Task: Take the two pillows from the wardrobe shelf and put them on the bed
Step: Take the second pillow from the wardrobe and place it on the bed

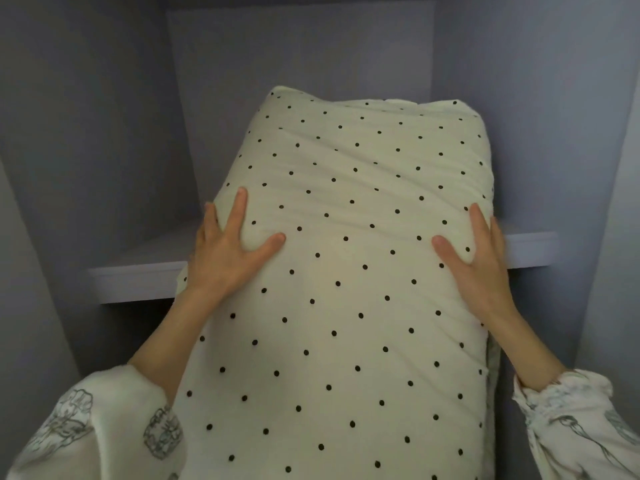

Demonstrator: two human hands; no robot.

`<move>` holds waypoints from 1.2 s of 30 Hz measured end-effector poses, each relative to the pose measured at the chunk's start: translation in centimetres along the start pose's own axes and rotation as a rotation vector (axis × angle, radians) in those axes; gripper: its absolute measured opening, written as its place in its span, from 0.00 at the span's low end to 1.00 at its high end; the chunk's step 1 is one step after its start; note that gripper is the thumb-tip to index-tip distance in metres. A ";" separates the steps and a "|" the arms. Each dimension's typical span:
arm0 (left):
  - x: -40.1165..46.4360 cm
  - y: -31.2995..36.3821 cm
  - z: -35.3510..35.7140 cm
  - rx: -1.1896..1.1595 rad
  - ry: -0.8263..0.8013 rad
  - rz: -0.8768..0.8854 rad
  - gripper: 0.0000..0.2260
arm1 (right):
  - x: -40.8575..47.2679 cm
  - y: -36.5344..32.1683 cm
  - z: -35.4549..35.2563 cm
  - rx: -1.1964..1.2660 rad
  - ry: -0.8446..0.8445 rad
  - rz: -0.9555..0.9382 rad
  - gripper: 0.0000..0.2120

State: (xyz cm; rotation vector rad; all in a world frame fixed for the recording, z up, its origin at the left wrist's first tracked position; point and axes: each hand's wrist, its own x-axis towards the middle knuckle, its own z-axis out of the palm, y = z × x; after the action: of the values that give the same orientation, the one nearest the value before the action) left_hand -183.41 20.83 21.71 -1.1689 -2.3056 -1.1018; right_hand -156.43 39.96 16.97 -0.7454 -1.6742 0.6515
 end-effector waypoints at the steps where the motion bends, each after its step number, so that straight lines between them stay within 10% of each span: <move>1: 0.2 -0.1 -0.3 -0.027 -0.030 -0.024 0.40 | 0.0 -0.1 0.0 0.006 0.002 0.004 0.37; 19: -1.3 -0.8 -2.6 -0.267 -0.065 -0.010 0.38 | -2.2 -1.8 0.1 -0.063 0.005 0.200 0.37; 36: -27.6 2.2 -1.5 -0.289 0.104 -0.312 0.39 | -16.0 0.8 -8.9 -0.004 -0.223 0.141 0.37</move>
State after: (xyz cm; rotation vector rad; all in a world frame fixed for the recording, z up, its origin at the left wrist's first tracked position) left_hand -164.89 5.70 7.59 -0.8329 -2.3551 -1.6123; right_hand -144.98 28.55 8.24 -0.8229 -1.8369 0.8564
